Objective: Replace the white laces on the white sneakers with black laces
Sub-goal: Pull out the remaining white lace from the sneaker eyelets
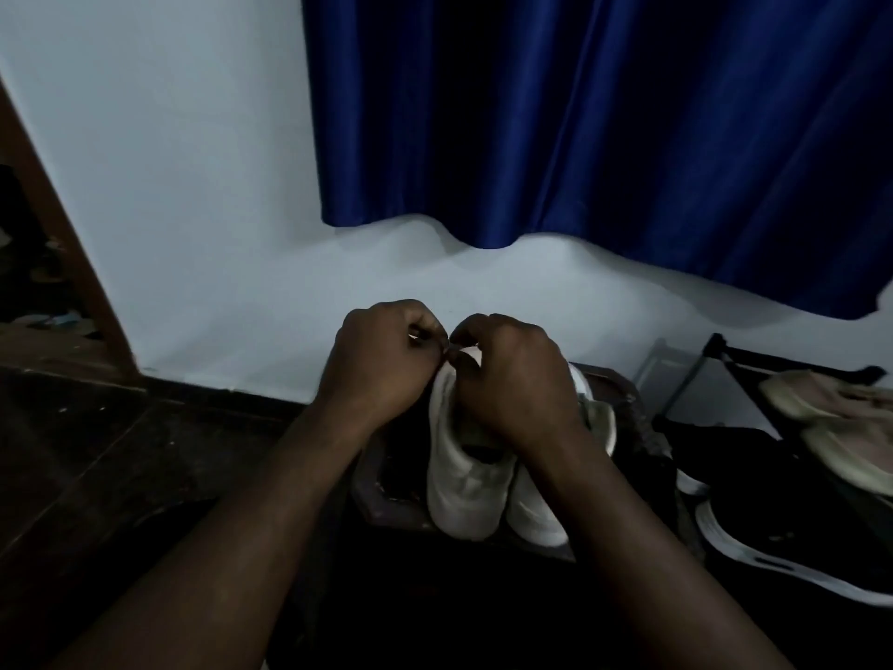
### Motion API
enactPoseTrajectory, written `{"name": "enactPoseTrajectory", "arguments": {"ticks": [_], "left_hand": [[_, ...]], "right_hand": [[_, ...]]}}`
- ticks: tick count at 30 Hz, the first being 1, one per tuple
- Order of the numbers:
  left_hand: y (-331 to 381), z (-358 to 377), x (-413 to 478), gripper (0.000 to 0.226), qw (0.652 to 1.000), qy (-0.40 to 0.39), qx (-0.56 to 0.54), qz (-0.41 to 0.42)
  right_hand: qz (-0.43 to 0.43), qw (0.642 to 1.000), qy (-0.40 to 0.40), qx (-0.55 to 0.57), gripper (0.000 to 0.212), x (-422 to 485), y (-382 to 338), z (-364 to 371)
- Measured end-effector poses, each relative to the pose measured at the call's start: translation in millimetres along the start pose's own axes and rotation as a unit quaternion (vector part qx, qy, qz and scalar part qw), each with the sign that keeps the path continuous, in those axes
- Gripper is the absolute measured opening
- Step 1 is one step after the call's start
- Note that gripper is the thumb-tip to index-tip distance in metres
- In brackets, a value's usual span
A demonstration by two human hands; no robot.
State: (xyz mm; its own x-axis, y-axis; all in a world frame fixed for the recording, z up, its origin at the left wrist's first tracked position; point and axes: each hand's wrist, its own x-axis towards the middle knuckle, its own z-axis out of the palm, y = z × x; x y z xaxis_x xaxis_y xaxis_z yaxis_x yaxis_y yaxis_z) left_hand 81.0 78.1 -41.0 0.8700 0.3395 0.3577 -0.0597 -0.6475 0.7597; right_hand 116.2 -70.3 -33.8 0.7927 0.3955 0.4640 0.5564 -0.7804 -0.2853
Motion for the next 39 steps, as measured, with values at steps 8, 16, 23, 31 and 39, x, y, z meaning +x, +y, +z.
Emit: {"name": "enactPoseTrajectory", "arguments": {"ticks": [8,16,23,31,39], "left_hand": [[32,49,-4,0.012,0.998,-0.045,-0.014,0.052],[45,74,-5,0.023,0.99,-0.108,0.052,0.077],[47,78,-6,0.036,0.973,-0.176,0.11,0.099],[50,83,-13,0.026,0.953,-0.151,0.214,0.15],[36,83,-5,0.041,0.954,-0.134,0.226,0.146]], "right_hand": [[0.077,0.997,0.018,0.008,0.01,-21,71,-29],[0.162,0.98,0.005,0.112,0.007,-31,129,-46],[0.209,0.967,-0.129,0.065,0.016,-51,175,-56],[0.277,0.939,-0.203,0.015,0.017,-68,210,-52],[0.284,0.945,-0.145,0.071,0.017,-68,210,-39]]}}
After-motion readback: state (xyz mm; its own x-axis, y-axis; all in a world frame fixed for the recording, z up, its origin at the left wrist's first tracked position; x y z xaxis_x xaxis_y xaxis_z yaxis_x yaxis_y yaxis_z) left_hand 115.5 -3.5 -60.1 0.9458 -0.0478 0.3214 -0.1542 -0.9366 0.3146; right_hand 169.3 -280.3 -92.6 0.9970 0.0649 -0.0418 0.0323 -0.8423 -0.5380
